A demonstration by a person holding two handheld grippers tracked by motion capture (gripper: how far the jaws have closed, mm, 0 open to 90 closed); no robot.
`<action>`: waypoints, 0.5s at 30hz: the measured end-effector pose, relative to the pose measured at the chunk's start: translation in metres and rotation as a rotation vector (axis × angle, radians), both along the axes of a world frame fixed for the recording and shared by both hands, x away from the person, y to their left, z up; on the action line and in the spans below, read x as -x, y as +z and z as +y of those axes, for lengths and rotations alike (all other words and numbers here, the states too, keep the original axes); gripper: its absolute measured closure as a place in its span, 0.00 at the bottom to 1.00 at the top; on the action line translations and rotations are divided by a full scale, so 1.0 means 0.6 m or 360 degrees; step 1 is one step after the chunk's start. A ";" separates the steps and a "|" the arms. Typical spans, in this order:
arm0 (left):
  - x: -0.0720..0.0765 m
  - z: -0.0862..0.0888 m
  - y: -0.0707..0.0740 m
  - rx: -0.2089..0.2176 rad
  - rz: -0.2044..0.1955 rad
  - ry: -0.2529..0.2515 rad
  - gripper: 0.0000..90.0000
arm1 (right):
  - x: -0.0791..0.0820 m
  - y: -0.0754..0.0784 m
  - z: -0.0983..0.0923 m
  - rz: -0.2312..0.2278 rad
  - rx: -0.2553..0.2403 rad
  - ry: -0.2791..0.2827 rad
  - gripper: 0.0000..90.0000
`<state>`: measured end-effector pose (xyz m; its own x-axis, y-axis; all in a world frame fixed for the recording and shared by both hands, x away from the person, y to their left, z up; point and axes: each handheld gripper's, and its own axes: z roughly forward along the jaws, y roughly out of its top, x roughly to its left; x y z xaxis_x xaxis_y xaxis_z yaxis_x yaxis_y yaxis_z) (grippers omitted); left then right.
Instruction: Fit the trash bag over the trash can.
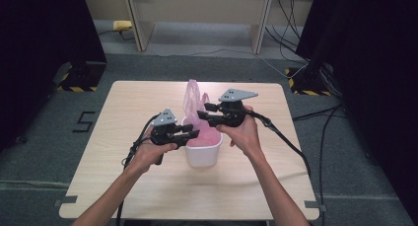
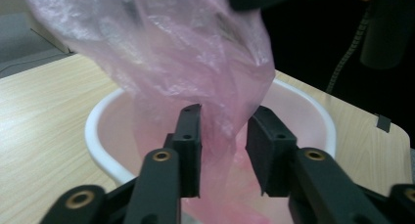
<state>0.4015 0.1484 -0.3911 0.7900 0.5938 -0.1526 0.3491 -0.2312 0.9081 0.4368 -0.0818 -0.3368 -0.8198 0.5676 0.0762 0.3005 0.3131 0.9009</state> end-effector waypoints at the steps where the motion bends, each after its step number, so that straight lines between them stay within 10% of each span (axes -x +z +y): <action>1: 0.002 0.004 0.003 0.0006 -0.0004 -0.0001 0.68 | 0.000 -0.003 0.001 -0.0010 0.0028 0.0006 0.78; 15: 0.003 0.017 0.083 0.0074 -0.0182 0.0090 0.49 | 0.015 -0.014 -0.011 -0.0127 0.0179 0.0036 0.97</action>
<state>0.3996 0.1588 -0.3416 0.7694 0.6322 -0.0916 0.2537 -0.1708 0.9521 0.4277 -0.0886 -0.3453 -0.8332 0.5504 -0.0527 0.2212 0.4192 0.8805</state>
